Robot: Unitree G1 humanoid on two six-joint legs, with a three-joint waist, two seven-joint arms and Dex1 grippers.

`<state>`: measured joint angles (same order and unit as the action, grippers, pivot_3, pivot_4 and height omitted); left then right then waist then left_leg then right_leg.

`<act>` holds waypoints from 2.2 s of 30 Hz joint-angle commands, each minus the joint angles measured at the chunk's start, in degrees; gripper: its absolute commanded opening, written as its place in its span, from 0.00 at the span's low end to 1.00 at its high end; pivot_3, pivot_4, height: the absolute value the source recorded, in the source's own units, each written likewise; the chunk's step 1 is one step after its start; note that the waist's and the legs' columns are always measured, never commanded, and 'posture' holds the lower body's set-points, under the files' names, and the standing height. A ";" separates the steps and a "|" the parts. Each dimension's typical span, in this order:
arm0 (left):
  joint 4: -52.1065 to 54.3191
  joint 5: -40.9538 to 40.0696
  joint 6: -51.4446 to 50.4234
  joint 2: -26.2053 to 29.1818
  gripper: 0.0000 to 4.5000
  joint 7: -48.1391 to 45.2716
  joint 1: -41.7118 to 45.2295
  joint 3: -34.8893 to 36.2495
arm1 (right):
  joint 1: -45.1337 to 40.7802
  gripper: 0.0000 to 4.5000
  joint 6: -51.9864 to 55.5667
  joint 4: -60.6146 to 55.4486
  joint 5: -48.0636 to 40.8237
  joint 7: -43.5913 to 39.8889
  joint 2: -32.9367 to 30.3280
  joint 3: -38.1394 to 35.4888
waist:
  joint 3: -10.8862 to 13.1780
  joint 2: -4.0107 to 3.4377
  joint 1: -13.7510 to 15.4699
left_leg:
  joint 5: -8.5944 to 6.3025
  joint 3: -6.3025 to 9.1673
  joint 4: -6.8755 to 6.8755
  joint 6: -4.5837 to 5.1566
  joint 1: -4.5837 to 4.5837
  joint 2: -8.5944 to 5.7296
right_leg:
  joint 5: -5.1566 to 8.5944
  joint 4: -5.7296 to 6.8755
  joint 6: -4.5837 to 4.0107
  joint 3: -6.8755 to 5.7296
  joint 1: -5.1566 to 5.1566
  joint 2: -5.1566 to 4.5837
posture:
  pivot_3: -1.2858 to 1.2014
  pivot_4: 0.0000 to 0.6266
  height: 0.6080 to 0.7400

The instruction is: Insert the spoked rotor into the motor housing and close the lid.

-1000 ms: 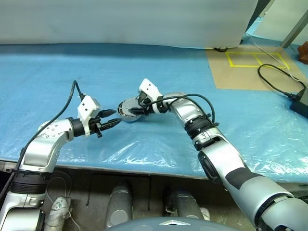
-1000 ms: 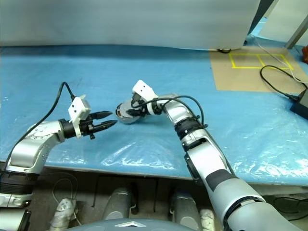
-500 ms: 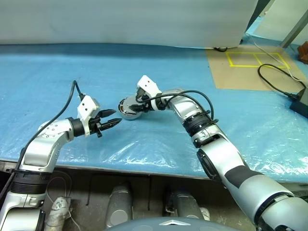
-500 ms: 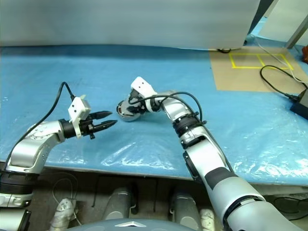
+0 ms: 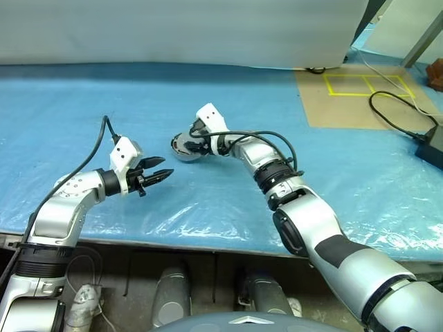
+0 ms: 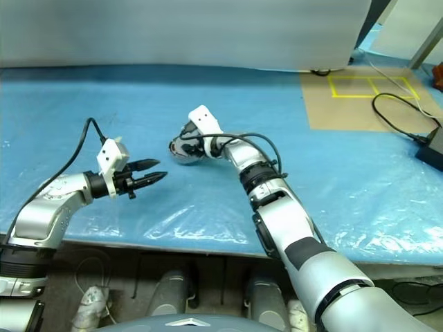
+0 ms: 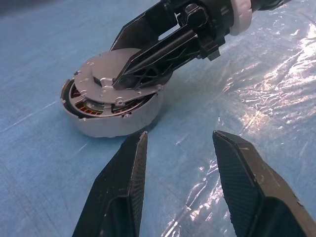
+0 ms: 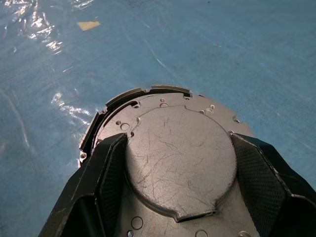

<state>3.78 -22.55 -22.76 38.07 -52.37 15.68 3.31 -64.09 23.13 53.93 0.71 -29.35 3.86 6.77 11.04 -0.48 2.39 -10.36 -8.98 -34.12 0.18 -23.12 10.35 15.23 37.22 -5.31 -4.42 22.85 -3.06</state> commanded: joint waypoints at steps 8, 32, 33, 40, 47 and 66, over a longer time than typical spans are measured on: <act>0.74 -0.41 0.00 0.30 0.49 0.61 0.95 1.54 | -0.96 0.66 -4.72 0.01 -2.75 1.59 1.45 -3.67 | 0.00 -0.01 0.06 | 0.05 0.00 0.01 -0.08 -0.02 -0.01 | 0.00 0.00 0.00 0.01 0.02 0.00 | 0.52 0.24 1.00; -0.17 -0.31 -0.08 0.19 0.49 1.50 1.53 1.47 | -0.41 0.66 -8.96 10.07 -3.99 4.14 4.20 -6.79 | 0.00 0.01 -0.01 | 0.05 0.00 0.21 -0.08 -0.02 -0.04 | 0.00 -0.06 0.00 -0.01 0.06 0.00 | 0.52 0.24 1.00; -0.24 -0.26 -0.03 0.17 0.49 1.52 1.58 1.43 | -0.95 0.66 -7.67 10.51 -5.45 4.48 4.42 -8.51 | 0.00 0.01 -0.02 | 0.05 0.00 0.20 -0.08 -0.01 -0.04 | 0.00 -0.06 0.00 -0.01 0.05 0.00 | 0.52 0.24 1.00; -0.40 -0.03 0.20 -0.11 0.49 1.78 1.61 1.17 | -0.75 0.66 -6.39 13.60 -1.63 10.79 4.09 -6.82 | 0.00 0.01 -0.02 | 0.05 -0.01 0.21 -0.09 0.03 -0.04 | 0.00 -0.06 0.00 0.00 0.03 0.00 | 0.52 0.24 1.00; -0.67 -0.04 0.26 -0.23 0.49 1.97 1.60 1.19 | 0.26 0.66 -8.76 12.92 2.05 10.86 3.90 -3.02 | 0.01 -0.01 0.15 | 0.06 -0.04 0.21 -0.11 0.53 -0.03 | 0.02 -0.11 0.00 0.04 -0.44 -0.01 | 0.52 0.24 1.00; -4.37 1.24 1.75 -1.45 0.49 1.99 4.08 0.52 | 16.53 0.66 2.01 -30.33 1.11 -33.76 -20.60 12.61 | -0.04 0.07 1.67 | 0.20 -0.24 1.04 0.06 0.71 -0.17 | -0.07 -0.60 0.25 0.13 -0.51 -0.01 | 0.52 0.24 1.00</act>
<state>-0.86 -21.36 -22.27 36.45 -50.16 18.92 3.00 -50.35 22.20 28.85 3.13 -56.51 -14.88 16.31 11.00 -0.41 4.05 -10.17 -9.21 -33.08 0.24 -22.41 10.17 15.17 36.60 -5.07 -4.29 22.34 -3.08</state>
